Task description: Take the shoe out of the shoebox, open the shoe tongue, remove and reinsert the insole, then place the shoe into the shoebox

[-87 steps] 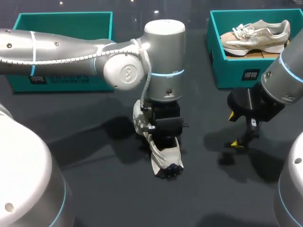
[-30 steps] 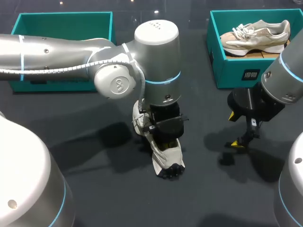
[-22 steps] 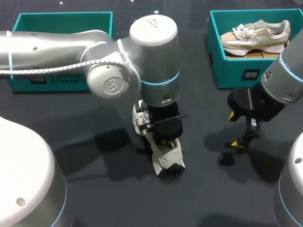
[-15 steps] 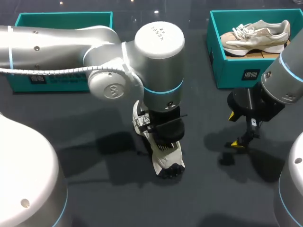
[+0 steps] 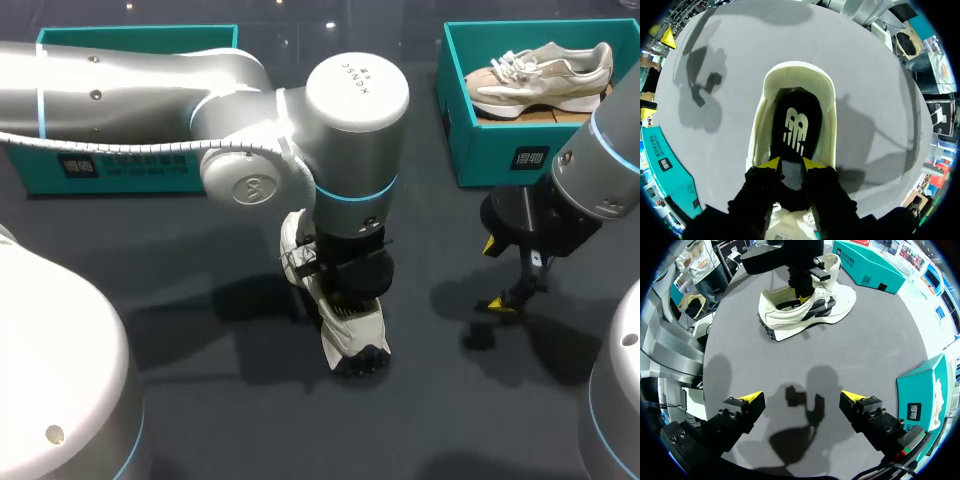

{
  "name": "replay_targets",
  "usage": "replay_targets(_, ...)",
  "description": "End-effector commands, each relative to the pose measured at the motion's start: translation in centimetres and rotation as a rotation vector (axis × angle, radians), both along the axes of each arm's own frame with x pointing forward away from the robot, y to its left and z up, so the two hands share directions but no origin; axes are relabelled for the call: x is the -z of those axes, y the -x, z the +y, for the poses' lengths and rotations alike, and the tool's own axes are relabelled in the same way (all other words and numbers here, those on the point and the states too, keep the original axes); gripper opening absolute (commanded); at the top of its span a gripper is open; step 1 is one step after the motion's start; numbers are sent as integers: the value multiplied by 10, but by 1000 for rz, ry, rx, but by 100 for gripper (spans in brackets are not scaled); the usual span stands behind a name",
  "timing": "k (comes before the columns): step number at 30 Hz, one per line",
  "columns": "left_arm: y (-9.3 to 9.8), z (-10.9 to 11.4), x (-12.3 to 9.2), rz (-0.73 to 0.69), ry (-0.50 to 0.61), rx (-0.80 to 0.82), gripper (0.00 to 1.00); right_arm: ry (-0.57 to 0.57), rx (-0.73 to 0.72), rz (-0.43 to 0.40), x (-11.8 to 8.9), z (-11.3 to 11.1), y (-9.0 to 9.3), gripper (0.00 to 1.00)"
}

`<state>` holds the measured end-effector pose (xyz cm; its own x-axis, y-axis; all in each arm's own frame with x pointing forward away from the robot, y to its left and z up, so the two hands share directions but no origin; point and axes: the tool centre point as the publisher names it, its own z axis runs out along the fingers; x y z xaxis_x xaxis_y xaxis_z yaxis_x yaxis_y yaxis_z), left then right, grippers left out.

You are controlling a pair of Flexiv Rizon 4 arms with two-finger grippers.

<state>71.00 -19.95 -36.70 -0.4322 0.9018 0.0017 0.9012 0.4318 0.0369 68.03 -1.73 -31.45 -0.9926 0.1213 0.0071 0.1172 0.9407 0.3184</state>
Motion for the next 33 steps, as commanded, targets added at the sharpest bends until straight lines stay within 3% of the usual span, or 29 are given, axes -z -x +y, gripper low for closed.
replay_targets(1,-3,5,2,26,-11,14,80,3,1,-2,0,1,1,100)
replay_targets(3,-1,9,1,45,-20,32,100,3,1,-2,0,1,1,100)
replay_targets(8,1,15,-3,50,-30,50,100,3,1,-2,0,1,1,100)
replay_targets(17,-22,16,-7,97,16,66,100,3,1,-2,0,1,1,100)
replay_targets(33,-42,24,-36,150,89,144,100,3,1,-2,0,1,1,100)
